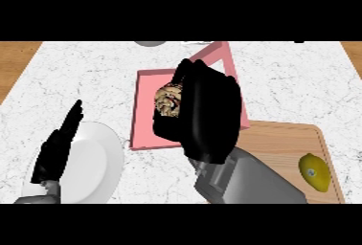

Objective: Pick the cupcake from the cutting board and place it in the cardboard box

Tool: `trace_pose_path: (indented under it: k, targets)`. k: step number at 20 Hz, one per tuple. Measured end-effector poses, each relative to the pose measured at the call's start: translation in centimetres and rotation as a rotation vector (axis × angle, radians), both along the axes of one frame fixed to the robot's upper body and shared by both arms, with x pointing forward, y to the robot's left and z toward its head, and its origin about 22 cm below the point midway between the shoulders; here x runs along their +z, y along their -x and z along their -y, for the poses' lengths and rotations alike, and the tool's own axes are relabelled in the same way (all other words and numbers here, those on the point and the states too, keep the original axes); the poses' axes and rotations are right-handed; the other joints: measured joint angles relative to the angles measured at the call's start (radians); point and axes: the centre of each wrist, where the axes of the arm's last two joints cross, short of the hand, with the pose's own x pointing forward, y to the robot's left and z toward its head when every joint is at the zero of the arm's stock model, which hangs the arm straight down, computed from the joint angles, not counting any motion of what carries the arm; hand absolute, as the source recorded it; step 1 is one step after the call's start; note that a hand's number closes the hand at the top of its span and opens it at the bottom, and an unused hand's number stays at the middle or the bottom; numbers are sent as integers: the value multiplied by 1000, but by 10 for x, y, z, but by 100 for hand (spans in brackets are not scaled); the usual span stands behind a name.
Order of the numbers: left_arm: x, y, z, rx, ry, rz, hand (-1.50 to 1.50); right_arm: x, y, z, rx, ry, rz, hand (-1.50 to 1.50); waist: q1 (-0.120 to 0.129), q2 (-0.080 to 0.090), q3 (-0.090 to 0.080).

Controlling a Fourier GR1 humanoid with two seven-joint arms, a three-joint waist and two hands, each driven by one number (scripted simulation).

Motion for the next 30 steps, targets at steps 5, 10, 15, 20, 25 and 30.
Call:
trace_pose_path:
  k: [5, 10, 15, 20, 25, 30]
  targets:
    - [6, -10, 6, -16, 2, 3, 0, -4, -43, -10, -19, 3, -92, 150, 7, 5, 0]
    - [4, -13, 8, -19, 2, 11, 0, -17, -79, -14, -49, -1, -190, 150, 17, 8, 0]
    - [2, -14, 8, -24, 4, 13, 0, -37, -106, -9, -96, -59, -268, -150, 22, 11, 1]
    - [1, -15, 15, -29, 7, 13, 0, -61, -125, -3, -132, -124, -280, -150, 32, 14, 1]
    - [5, -13, 7, -40, 1, 15, 0, -65, -135, -1, -158, -251, -189, -150, 35, 13, 2]
    - [2, -10, 6, -26, 0, 11, 0, -64, -139, 4, -199, -409, -19, -150, 19, 9, 2]
